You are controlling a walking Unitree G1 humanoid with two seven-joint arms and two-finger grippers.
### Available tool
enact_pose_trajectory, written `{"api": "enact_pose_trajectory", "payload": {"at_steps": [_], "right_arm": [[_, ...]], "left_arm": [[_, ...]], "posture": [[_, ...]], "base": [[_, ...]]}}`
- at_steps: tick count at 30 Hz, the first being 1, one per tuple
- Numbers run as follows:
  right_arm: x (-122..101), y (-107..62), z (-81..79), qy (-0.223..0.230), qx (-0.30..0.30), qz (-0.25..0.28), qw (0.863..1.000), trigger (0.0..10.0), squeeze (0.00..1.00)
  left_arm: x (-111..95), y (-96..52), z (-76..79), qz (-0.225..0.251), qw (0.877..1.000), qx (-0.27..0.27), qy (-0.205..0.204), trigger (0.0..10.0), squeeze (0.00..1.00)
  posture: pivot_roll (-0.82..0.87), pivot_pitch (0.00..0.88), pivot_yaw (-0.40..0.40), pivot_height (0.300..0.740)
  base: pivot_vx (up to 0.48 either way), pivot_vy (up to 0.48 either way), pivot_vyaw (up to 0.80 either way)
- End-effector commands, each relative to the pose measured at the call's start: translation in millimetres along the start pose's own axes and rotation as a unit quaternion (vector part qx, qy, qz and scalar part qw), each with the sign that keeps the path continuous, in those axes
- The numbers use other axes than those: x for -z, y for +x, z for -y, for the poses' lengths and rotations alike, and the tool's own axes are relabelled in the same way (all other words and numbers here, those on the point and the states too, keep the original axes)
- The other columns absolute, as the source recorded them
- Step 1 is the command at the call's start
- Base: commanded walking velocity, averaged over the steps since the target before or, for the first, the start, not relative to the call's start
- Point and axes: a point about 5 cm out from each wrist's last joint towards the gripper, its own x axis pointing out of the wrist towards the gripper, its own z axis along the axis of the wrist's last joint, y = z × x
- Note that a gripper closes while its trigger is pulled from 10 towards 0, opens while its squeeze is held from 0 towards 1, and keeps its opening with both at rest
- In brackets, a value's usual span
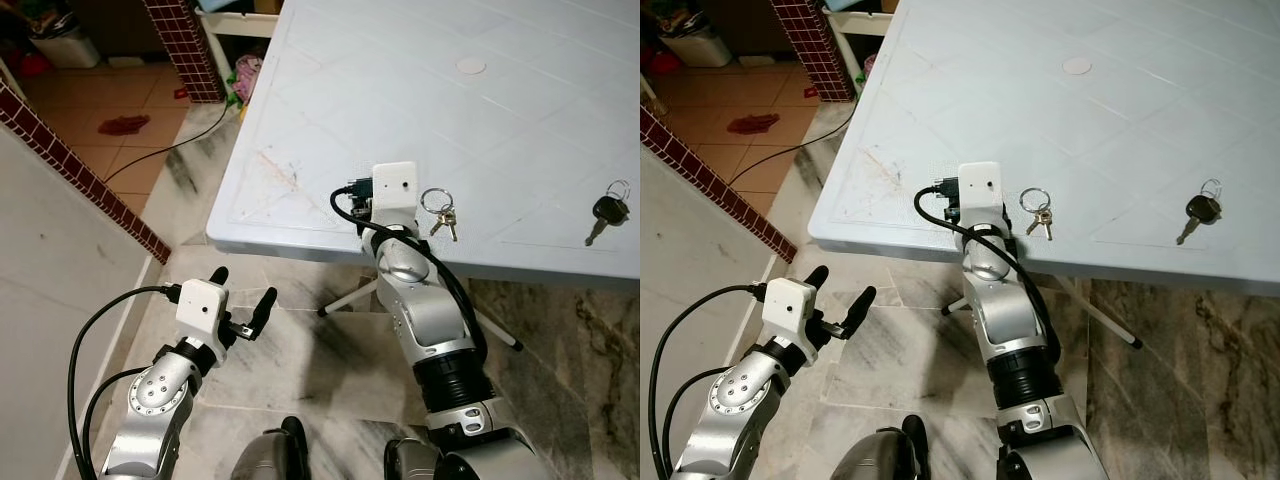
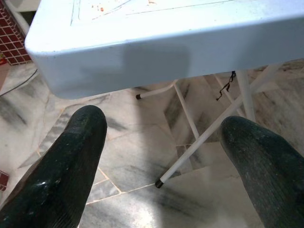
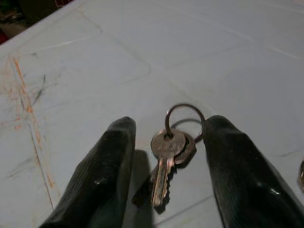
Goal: Hang keys on a hook
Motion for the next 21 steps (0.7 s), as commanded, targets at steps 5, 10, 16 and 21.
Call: {"api": "enact_pose_trajectory", "payload": {"at_steps": [5, 10, 16, 21], "right_arm": [[9.7, 3.8, -8.3, 0.018, -0.002, -0.032, 0.999, 10.0, 1.00], [10.9, 8.1, -7.7, 0.018, 0.002, -0.037, 0.999, 10.0, 1.00], [11.9, 15.7, -10.6, 0.028, -0.004, -0.045, 0.999, 10.0, 0.47], [7.7, 22.4, -9.2, 0.021, -0.001, -0.039, 0.999, 10.0, 0.00]], "left_arm": [[5.8, -6.8, -5.2, -0.014, 1.000, -0.006, 0.004, 10.0, 0.00], [6.0, -7.6, -5.4, -0.014, 1.000, -0.006, 0.005, 10.0, 0.00], [5.5, -8.0, -6.8, -0.014, 1.000, -0.007, 0.006, 10.0, 0.00], [5.8, -8.8, -5.9, -0.015, 1.000, -0.005, 0.006, 10.0, 0.00]], "posture": [[0.02, 0.227, 0.135, 0.740], [0.03, 0.226, 0.137, 0.740], [0.03, 0.229, 0.138, 0.740], [0.03, 0.233, 0.141, 0.740]], "base": [[0.000, 0.000, 0.00], [0.000, 0.000, 0.00], [0.000, 0.000, 0.00], [0.000, 0.000, 0.00]]}}
